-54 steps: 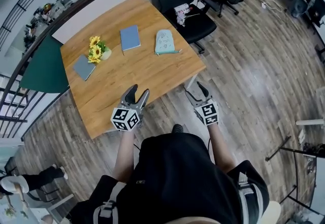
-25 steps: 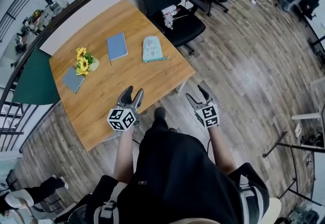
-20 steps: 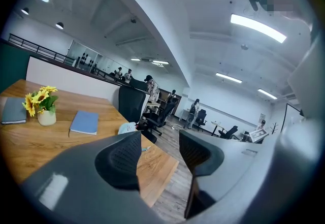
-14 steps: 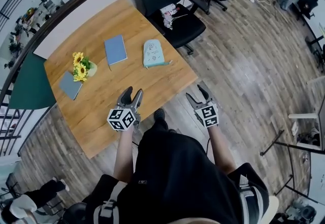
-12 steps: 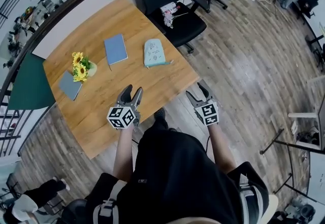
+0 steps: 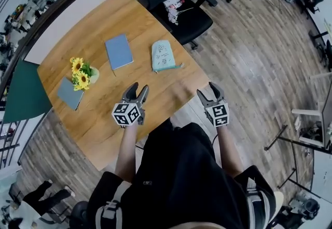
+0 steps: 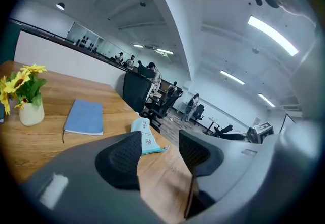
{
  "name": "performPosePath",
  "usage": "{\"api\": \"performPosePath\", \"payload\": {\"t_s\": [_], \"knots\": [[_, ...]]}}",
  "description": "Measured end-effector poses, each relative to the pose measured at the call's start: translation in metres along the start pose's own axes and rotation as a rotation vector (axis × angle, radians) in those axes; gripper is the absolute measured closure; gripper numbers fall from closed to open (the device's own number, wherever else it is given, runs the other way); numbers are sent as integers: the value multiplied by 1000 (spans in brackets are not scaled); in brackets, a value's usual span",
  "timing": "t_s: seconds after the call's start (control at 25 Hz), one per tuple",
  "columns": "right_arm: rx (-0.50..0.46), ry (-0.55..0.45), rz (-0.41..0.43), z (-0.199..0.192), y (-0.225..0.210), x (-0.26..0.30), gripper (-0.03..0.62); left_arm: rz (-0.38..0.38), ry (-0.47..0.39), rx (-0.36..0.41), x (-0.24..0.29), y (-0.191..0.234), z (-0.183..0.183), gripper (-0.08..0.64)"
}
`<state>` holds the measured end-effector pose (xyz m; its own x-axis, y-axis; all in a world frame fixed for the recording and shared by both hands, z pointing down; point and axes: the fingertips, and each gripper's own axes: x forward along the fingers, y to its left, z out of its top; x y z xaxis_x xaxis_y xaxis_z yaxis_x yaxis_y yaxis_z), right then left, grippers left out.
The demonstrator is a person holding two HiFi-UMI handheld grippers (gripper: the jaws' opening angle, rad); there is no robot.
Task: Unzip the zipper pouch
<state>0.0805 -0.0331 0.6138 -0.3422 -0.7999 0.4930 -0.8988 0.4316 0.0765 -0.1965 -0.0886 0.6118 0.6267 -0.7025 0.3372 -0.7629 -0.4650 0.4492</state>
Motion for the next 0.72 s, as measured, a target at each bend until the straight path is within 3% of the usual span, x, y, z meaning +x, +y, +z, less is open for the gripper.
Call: {"api": "performPosePath", "payload": {"t_s": [0.52, 0.72], "knots": [[-19, -16, 39, 10, 5, 40, 372, 4, 116, -47, 55, 40, -29, 350], [-34, 10, 89, 0, 4, 64, 383, 7, 169, -56, 85, 49, -49, 353]]}}
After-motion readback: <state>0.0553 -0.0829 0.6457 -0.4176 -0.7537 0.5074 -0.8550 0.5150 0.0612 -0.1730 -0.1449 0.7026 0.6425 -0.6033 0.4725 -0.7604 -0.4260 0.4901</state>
